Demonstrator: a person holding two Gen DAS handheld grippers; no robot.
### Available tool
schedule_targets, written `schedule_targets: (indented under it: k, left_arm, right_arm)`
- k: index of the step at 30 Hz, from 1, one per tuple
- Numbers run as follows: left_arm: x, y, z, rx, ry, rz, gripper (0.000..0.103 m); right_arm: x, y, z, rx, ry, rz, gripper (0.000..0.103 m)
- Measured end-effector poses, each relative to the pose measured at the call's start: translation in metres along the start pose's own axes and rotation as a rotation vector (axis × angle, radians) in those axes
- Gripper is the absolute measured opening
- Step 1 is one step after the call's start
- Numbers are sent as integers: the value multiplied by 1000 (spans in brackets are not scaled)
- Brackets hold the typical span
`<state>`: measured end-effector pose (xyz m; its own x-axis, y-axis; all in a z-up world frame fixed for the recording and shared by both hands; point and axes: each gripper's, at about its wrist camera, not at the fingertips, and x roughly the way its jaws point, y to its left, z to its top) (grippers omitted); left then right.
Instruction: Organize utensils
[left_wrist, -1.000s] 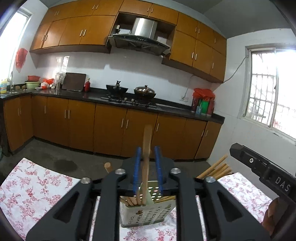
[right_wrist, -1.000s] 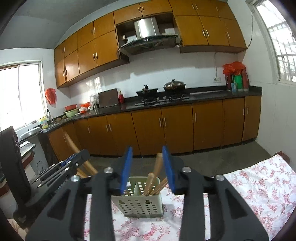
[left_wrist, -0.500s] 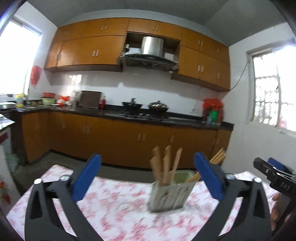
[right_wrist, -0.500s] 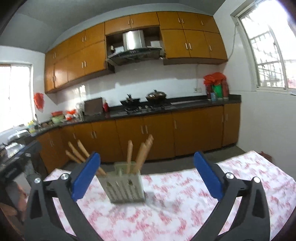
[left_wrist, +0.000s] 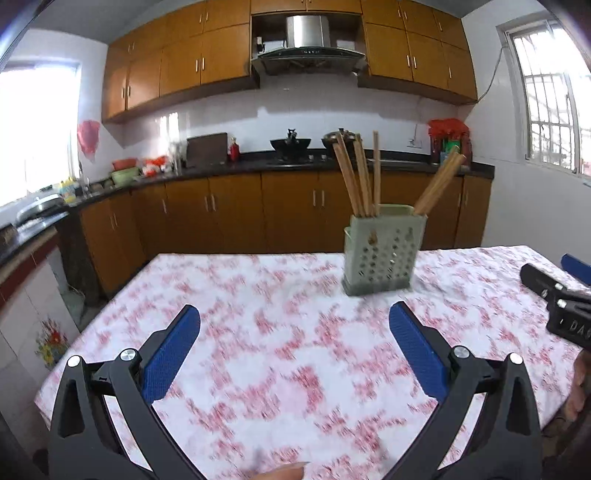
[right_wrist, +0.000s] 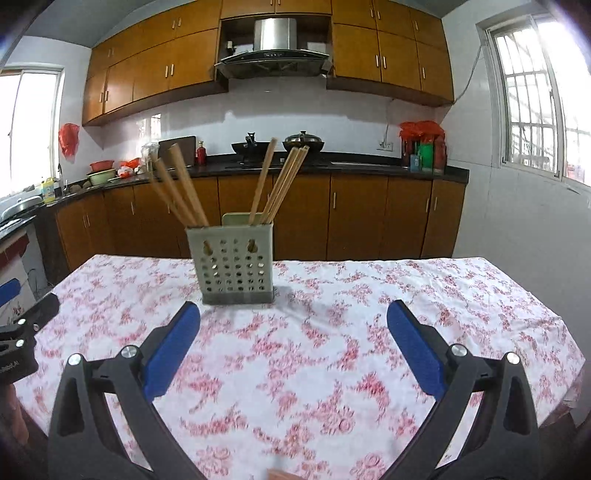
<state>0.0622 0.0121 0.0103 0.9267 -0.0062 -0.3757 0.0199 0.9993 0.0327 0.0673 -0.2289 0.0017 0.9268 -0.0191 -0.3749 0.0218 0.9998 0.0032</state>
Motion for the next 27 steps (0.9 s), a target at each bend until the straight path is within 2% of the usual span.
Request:
schedule_targets:
  k: [10,27]
  left_arm:
    - [-11,-7,-12,-22,-31,-4,101]
    - [-10,-4,-14,-48,-11,-27,101]
  right_arm:
    - [-10,-1,-20,14,7,21,99]
    - [-10,-7,-19,35,11,8,99]
